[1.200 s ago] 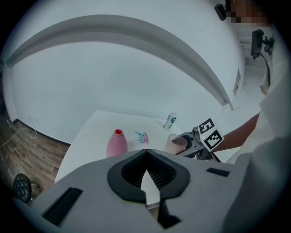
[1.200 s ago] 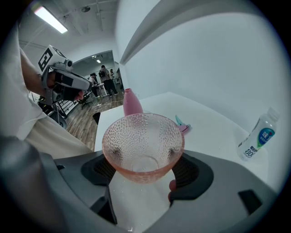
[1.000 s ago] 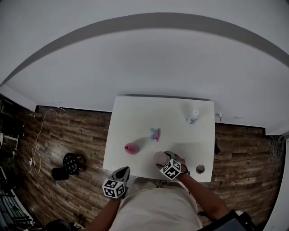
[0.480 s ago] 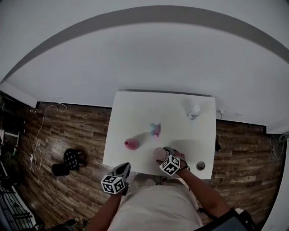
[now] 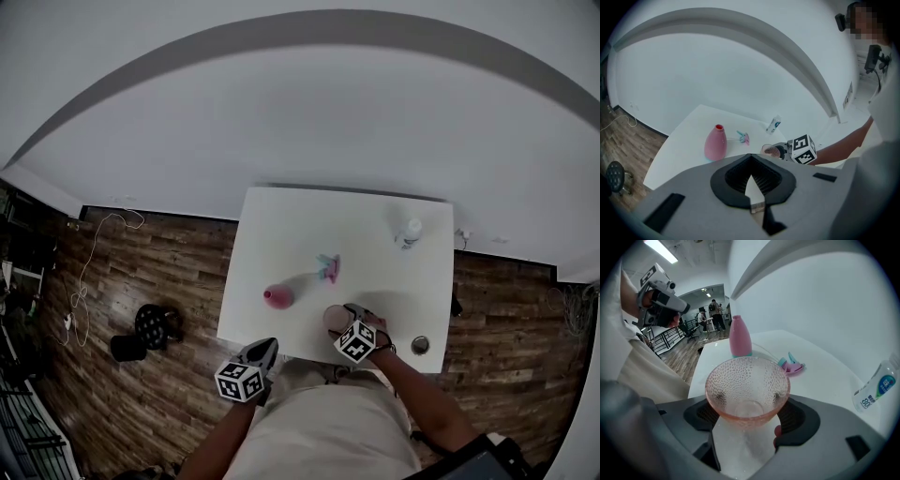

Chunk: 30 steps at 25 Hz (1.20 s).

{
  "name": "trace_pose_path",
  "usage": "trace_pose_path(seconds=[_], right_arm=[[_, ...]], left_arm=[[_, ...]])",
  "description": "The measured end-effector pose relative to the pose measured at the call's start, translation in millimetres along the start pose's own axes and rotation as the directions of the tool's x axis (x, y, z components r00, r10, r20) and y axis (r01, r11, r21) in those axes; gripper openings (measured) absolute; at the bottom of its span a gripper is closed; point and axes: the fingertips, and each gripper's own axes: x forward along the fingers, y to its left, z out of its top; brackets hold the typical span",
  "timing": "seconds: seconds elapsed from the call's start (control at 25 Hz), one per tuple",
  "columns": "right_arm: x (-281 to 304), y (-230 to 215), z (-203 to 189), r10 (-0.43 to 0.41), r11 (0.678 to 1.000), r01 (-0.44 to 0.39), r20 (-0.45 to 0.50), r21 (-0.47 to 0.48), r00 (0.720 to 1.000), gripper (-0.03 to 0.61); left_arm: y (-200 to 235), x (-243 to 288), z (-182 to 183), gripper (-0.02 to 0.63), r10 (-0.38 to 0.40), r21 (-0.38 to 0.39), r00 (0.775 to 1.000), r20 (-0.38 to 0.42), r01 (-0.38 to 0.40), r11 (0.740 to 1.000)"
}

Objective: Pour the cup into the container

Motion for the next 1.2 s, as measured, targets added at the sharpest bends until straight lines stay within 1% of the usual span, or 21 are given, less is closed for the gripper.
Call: trace_pose_path(seconds=[0.28,0.44,0.6,0.76,0.8,0.92,1.0,1.12,1.2], right_arm=[[5.3,-2.5,-2.5,-0.009,1.0,0.009,0.002,0.01,1.0,0.362],[6.2,-3.0,-2.3,-0.014,1.0,0.015,0.01,-0.007,1.0,0.362],[5.0,-10.1,-5.6,-0.054,0.998,0.055,0.032,-0.013,0.998,0.362],[6.0,-9.6,-9.5,-0.035,0.999,0.035,0.029,-0.004,0.999,0.362],[6.3,-9.1,-10.3,-0.026,1.0,0.026,0.032,-0.003,0.999,0.374],[3.3,-8.7,-7.4,-0.003,1.0,0.002,0.059,0.015,0.998,0.444],[-6.2,-9.3,0.1,-0.004,0.999,0.0,0.097,0.039,0.995,0.485],[-33.6,-14.6,15.8,-0.039,0.996,0.024,0.177,0.084,0.983,0.492],[-50.2,-15.2,19.9,-0.045,0.995,0.026,0.196,0.099,0.98,0.492]], left_arm=[[4.9,-4.9,-8.3,0.009,0.008,-0.004,1.0,-0.027,-0.008,1.0],[8.2,-5.5,-11.6,0.009,0.013,-0.003,0.999,-0.039,-0.013,1.0],[8.1,-2.2,-14.0,0.009,0.009,-0.002,0.999,-0.052,-0.009,1.0],[5.6,1.6,-14.2,0.009,0.002,-0.002,0.998,-0.062,-0.002,1.0],[4.6,2.8,-13.5,0.009,-0.001,-0.002,0.998,-0.062,0.0,1.0],[3.9,5.2,-10.1,0.009,-0.001,0.001,0.998,-0.06,0.001,1.0],[9.1,5.0,-10.2,0.009,0.034,0.01,0.997,-0.072,-0.034,0.999],[24.2,1.2,-9.3,0.009,0.123,0.006,0.989,-0.079,-0.122,0.992],[31.5,-1.9,-6.7,0.009,0.152,-0.016,0.987,-0.06,-0.154,0.988]])
